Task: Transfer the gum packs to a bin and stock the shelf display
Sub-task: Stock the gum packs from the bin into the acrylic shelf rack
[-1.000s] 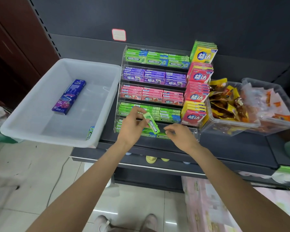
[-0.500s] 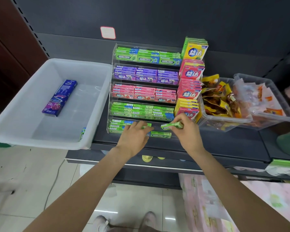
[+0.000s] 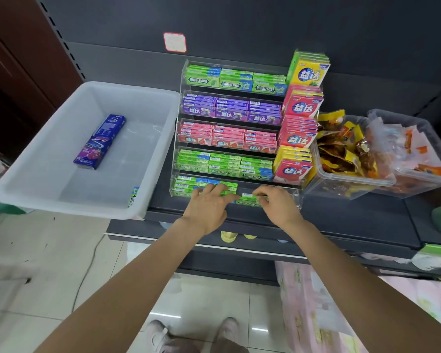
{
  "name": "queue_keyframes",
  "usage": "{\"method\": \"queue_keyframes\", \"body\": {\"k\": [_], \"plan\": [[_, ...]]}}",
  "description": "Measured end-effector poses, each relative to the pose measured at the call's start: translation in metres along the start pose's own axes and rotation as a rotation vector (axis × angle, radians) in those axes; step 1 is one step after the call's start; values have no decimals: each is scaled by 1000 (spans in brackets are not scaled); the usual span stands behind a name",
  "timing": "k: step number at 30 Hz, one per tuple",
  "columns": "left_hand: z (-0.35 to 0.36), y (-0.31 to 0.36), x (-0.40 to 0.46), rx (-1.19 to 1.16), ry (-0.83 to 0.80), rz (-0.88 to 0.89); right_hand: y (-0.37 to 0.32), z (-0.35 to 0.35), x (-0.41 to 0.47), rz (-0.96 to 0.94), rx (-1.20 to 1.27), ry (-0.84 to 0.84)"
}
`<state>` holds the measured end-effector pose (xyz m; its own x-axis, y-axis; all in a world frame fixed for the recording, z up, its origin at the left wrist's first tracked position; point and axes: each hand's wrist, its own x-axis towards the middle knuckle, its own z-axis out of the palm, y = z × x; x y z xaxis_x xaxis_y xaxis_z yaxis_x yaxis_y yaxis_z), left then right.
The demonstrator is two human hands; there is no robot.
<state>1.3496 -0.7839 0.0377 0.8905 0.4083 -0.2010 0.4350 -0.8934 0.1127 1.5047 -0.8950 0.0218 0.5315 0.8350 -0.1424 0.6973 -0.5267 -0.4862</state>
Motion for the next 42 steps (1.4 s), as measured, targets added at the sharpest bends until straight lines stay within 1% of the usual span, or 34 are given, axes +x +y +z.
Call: {"method": "queue_keyframes", "body": {"k": [3, 7, 10, 13, 17, 20, 22, 24, 26, 30, 32, 33, 35, 37, 40, 42], "plan": [[3, -1, -2, -14, 34, -1, -9, 2, 3, -44, -12, -67], [5, -3, -4, -57, 37, -4, -16, 1, 2, -67, -98, -136], [-5, -8, -11, -126, 85, -38, -20, -4, 0, -78, -144, -138], [-23, -18, -27, -211, 248, -73, -36, -9, -2, -123, -118, -63], [-50, -50, -55, -321, 492, -92, -87, -11, -2, -226, 24, 19], [-64, -87, -71, -414, 601, -161, -137, -6, 3, -274, 120, 23], [-69, -117, -75, -445, 615, -238, -167, 2, 9, -288, 163, 22], [-67, -150, -73, -457, 533, -283, -193, 13, 15, -274, 180, 7], [-59, -179, -66, -458, 338, -283, -213, 27, 20, -214, 189, -35], [-37, -211, -45, -432, -58, -206, -232, 48, 29, -76, 228, -106], [-27, -218, -34, -307, -208, -141, -235, 53, 32, -35, 255, -91], [-23, -221, -30, -232, -251, -96, -235, 54, 32, -16, 255, -85], [-16, -225, -25, -137, -276, -21, -235, 54, 30, 12, 254, -77], [-14, -230, -22, -113, -252, 4, -236, 54, 29, 22, 268, -64], [-14, -235, -17, -225, -145, -59, -238, 55, 29, 36, 284, -47], [-12, -237, -15, -354, -120, -62, -238, 56, 29, 48, 290, -41]]}}
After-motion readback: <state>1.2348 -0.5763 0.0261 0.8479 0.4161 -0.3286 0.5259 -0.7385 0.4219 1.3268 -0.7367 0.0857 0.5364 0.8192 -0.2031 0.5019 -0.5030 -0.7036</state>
